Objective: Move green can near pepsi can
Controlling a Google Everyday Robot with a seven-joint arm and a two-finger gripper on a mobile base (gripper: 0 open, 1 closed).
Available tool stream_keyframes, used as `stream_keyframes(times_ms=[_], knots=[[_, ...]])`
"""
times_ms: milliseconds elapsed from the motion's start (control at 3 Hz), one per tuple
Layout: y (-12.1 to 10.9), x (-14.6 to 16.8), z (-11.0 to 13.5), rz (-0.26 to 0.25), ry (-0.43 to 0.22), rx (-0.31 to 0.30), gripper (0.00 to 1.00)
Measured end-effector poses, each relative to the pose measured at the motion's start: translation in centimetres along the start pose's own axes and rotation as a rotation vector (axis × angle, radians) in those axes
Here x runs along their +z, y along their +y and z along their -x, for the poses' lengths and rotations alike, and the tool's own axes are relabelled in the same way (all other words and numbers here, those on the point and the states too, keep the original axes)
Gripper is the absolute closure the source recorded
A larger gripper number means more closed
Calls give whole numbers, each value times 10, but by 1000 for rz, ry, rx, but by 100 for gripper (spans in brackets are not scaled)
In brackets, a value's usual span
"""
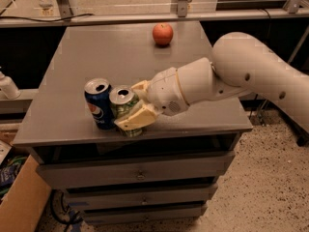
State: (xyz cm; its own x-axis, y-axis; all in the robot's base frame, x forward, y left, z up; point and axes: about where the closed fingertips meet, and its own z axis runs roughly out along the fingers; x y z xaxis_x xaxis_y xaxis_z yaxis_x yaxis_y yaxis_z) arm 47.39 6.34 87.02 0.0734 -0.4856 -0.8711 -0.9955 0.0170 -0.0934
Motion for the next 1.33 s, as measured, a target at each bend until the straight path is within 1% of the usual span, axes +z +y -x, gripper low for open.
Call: stream_keyframes(times_ms=[667,1000,1333], knots=[[-2,3,-1,-6,1,1,14],[-6,-1,-4,-32,-2,5,0],[-9,-16,-11,-71,11,11,0]])
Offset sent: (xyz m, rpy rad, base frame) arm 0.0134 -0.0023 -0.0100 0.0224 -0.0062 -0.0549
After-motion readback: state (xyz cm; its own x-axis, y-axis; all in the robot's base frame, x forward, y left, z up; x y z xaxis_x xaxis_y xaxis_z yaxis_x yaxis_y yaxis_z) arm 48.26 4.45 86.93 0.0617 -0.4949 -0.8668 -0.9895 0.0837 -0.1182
